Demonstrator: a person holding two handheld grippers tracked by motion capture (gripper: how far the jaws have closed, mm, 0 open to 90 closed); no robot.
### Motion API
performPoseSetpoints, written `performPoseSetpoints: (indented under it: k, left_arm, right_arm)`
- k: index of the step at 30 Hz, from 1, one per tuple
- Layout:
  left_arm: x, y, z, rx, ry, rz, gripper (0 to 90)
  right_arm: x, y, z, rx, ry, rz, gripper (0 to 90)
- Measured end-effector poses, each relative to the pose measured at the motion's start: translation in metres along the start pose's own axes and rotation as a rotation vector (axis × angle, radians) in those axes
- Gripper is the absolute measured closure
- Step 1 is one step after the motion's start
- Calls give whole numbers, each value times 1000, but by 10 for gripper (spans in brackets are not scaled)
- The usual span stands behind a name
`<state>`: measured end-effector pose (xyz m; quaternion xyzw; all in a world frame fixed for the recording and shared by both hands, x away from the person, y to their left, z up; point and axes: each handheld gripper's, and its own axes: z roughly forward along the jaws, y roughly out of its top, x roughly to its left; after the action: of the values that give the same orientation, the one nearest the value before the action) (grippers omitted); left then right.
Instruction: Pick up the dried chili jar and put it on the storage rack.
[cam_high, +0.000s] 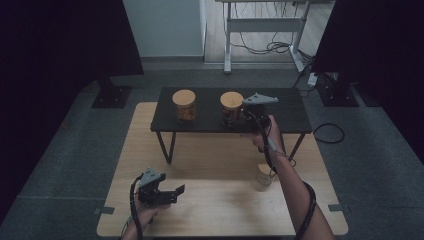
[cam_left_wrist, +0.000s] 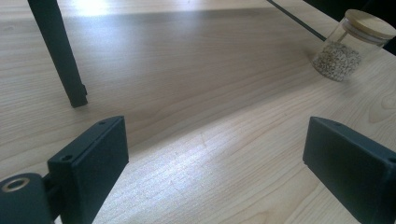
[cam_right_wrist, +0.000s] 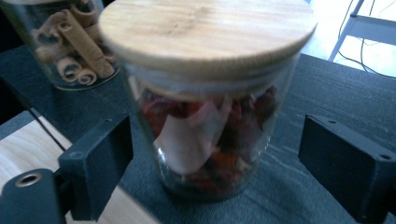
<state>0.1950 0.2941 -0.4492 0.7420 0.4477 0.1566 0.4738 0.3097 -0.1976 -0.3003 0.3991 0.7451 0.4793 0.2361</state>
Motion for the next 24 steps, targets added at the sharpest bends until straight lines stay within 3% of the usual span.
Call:
performPoseSetpoints:
  k: [9, 15, 24]
  left_arm:
    - [-2, 1, 0, 0, -1, 7, 64]
    - [-3, 0, 1, 7, -4, 9, 64]
    - [-4, 1, 0, 1, -2, 7, 64]
  right_arm:
    - [0, -14, -15, -18, 44, -23, 56]
    - [7, -24, -23, -28, 47, -55, 33]
    - [21, -63, -42, -71, 50, -62, 27]
